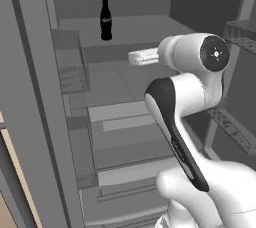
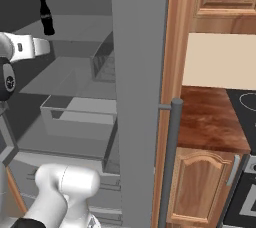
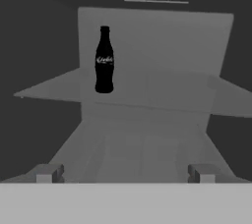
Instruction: Open the fridge, grab two sodas, and place both sodas inside the bowl with ice on the dining counter.
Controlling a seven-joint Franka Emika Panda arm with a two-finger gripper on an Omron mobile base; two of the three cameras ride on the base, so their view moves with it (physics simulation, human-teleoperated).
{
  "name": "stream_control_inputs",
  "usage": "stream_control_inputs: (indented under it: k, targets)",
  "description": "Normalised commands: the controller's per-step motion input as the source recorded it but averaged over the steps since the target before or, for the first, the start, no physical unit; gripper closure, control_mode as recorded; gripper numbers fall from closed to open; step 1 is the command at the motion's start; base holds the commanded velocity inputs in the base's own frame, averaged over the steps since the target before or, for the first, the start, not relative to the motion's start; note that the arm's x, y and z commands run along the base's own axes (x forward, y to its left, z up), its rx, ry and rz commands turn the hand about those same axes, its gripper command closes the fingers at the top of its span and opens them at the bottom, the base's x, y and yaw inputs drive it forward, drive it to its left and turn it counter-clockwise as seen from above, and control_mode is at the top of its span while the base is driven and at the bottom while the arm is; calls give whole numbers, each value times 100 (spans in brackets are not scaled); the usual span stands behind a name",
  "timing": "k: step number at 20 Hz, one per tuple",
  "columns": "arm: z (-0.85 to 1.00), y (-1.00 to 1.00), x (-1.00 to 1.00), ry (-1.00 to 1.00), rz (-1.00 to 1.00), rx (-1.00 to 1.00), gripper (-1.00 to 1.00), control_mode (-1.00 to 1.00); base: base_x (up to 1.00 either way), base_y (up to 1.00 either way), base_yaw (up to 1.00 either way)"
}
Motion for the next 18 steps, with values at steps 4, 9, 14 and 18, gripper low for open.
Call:
stream_control_inputs:
  k: [4,9,14,18]
  targets:
    - [17,3,12,-7,0,0,-100,-100,0,0,0]
    - [14,1,5,-10,0,0,-100,-100,0,0,0]
    - [17,1,7,-11,0,0,-100,-100,0,0,0]
    - [7,2,22,-7,0,2,-100,-100,0,0,0]
